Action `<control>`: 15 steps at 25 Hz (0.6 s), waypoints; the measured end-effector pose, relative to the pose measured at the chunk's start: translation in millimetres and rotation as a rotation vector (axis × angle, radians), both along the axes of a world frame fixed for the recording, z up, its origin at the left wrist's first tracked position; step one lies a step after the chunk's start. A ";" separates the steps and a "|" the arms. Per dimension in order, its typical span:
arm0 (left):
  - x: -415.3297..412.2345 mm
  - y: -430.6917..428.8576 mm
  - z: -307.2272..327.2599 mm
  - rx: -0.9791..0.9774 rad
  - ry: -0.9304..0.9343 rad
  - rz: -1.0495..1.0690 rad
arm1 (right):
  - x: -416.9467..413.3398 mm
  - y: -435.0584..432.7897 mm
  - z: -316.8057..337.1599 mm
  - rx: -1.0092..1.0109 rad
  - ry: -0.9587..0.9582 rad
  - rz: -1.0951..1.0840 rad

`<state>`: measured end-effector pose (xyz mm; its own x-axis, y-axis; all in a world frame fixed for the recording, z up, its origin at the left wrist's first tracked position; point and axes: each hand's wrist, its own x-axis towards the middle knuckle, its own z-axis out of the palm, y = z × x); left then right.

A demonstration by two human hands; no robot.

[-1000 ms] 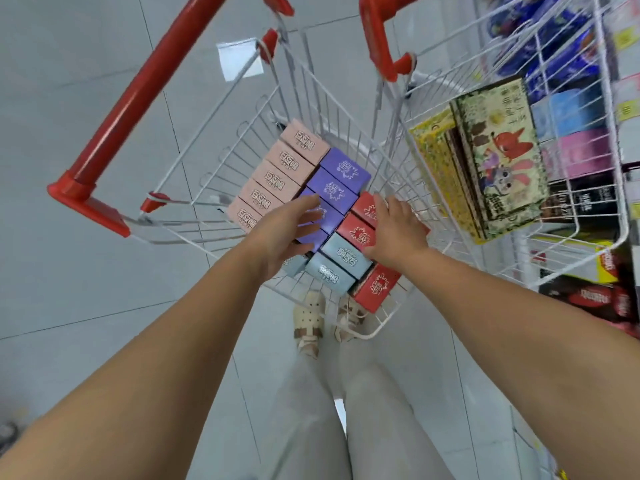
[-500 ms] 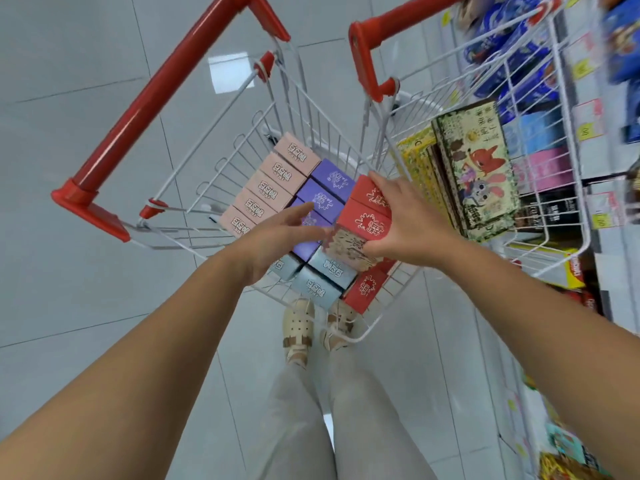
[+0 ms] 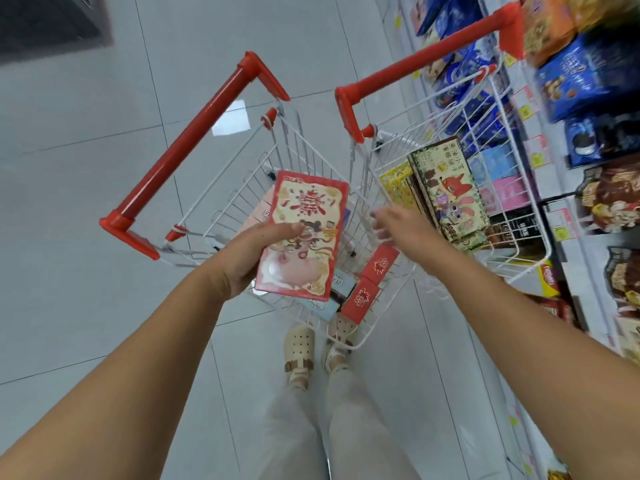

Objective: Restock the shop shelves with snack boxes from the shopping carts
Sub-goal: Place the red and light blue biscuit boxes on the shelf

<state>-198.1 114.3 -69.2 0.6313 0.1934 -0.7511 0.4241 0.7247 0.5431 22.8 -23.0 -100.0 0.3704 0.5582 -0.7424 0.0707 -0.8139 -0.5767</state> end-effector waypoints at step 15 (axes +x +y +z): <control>-50.8 -9.9 -31.3 0.017 0.091 0.082 | -107.9 -68.8 -125.5 -0.405 -0.844 0.871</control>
